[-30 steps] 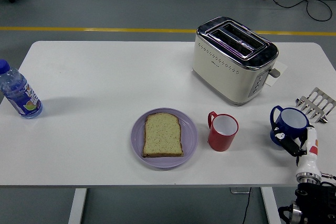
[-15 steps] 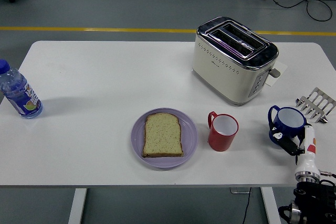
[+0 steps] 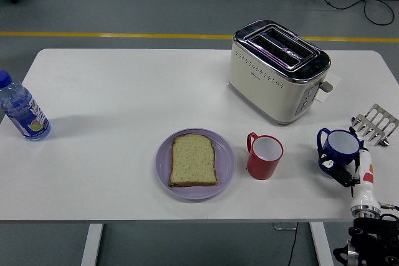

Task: Pick up the cup,pour liquid into bread,place the cup on the desk

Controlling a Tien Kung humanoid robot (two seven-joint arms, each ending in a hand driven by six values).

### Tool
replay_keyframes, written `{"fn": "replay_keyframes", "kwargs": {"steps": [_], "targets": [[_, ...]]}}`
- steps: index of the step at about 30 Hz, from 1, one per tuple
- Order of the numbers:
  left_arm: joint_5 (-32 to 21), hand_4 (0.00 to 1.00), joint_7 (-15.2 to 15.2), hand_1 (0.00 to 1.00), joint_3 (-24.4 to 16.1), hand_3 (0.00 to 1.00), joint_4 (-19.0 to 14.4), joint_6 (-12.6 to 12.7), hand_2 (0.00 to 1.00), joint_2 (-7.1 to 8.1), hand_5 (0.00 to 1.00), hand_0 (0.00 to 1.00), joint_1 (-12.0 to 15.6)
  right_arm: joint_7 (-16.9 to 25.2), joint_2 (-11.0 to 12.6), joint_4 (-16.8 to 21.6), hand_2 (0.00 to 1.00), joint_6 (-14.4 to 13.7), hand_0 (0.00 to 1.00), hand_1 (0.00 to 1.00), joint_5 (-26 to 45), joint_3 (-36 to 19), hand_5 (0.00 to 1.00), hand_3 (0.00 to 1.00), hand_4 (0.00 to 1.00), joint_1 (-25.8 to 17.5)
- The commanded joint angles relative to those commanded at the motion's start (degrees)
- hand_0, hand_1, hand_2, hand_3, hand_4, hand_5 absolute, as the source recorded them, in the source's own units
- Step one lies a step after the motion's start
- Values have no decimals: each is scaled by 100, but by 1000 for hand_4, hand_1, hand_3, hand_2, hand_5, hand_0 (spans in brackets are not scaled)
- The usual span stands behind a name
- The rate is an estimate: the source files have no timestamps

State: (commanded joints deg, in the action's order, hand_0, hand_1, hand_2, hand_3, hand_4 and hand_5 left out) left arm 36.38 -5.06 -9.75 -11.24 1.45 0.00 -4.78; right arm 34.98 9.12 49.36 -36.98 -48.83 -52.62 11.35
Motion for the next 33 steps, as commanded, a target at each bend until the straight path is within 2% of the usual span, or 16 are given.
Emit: {"fn": "replay_keyframes", "kwargs": {"steps": [2,3,8,9,16,22,30,33], "targets": [[3,319,0,645,6,544,0,0,655,0,840,635,5,-17,-2,-1,884,0,898,737,-25,-7,71,947,856,-3],[2,320,0,646,15,544,0,0,656,0,841,635,8,-23,-4,0,917,0,918,762,-47,-16,92,959,877,-7],[-3,320,1,646,32,544,1,1,656,0,841,635,23,-122,-19,22,917,0,918,762,-237,-146,92,959,877,-40],[-2,320,1,645,33,544,1,1,654,0,841,635,25,-133,-19,26,957,0,961,807,-255,-162,97,998,903,-44],[7,320,3,645,20,544,0,3,655,0,841,636,18,-150,-35,162,971,0,977,818,-367,-387,107,998,913,-93],[13,320,3,645,-11,545,-2,4,654,0,842,635,2,-334,-23,292,980,0,980,823,-633,-553,110,998,910,-128],[36,320,2,646,-49,545,-4,2,655,0,842,635,-20,-377,77,803,983,0,981,825,-879,-756,111,998,911,-279],[39,320,2,647,-61,546,-3,4,655,0,841,635,-27,-408,119,1186,980,0,981,826,-1060,-847,109,998,914,-361]]}}
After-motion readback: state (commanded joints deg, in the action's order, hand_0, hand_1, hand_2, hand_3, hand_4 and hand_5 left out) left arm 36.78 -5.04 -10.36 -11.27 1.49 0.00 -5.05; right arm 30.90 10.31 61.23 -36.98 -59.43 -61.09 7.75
